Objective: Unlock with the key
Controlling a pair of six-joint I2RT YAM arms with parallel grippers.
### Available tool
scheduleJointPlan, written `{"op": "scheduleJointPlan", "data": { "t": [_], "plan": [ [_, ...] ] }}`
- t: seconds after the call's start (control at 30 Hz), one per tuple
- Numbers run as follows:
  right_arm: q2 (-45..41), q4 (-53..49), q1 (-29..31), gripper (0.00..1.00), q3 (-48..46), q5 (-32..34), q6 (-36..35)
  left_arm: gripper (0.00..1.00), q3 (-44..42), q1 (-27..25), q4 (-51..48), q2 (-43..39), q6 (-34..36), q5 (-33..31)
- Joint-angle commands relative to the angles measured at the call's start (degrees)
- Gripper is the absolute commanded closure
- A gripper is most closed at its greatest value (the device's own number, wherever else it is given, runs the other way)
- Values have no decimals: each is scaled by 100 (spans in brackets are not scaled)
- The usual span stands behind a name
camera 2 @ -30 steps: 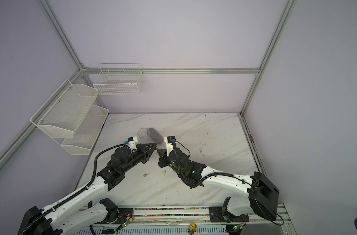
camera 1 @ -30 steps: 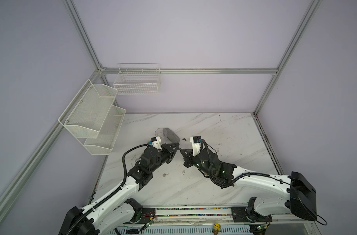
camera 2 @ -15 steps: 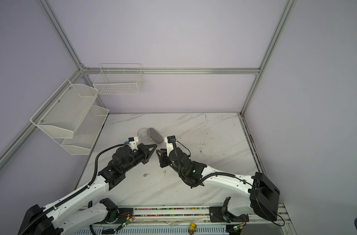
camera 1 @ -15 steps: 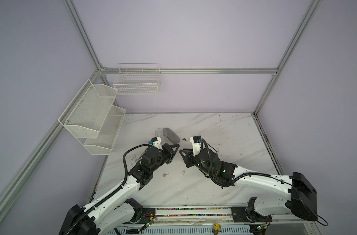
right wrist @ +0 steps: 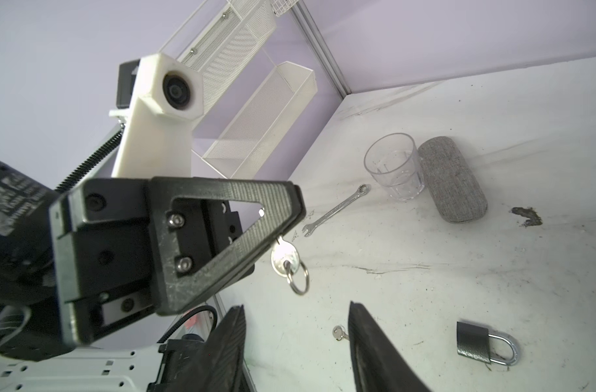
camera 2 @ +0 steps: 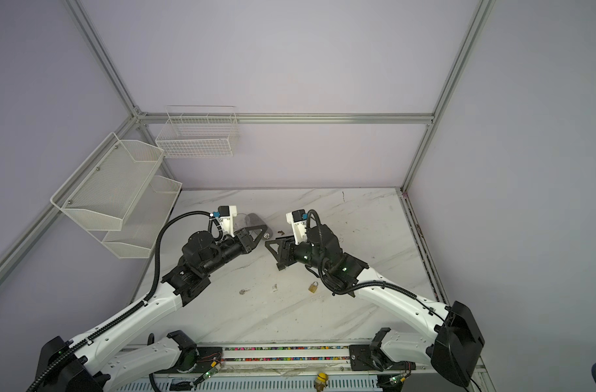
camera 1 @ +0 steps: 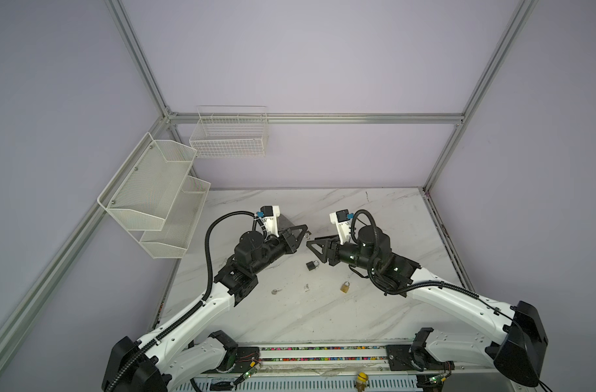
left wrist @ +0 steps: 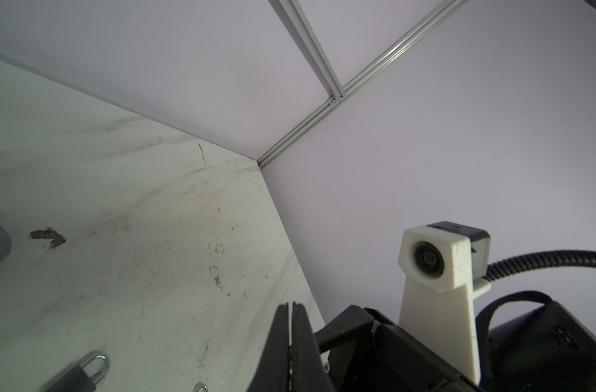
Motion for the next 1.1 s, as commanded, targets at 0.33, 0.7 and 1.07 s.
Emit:
{"op": "scheduleJointPlan", "data": {
  "t": [0.33, 0.7, 1.07],
  "plan": [
    [-49, 1287, -853, 55, -395, -1873, 690, 100, 281, 28, 1045, 261, 813, 780],
    [364, 1933, -936, 66, -402, -2185, 856, 100, 285, 27, 1299, 399, 737, 1011],
    [499, 2037, -960, 74, -406, -2244, 856, 100, 338, 27, 1366, 481, 669, 1144]
  ]
}}
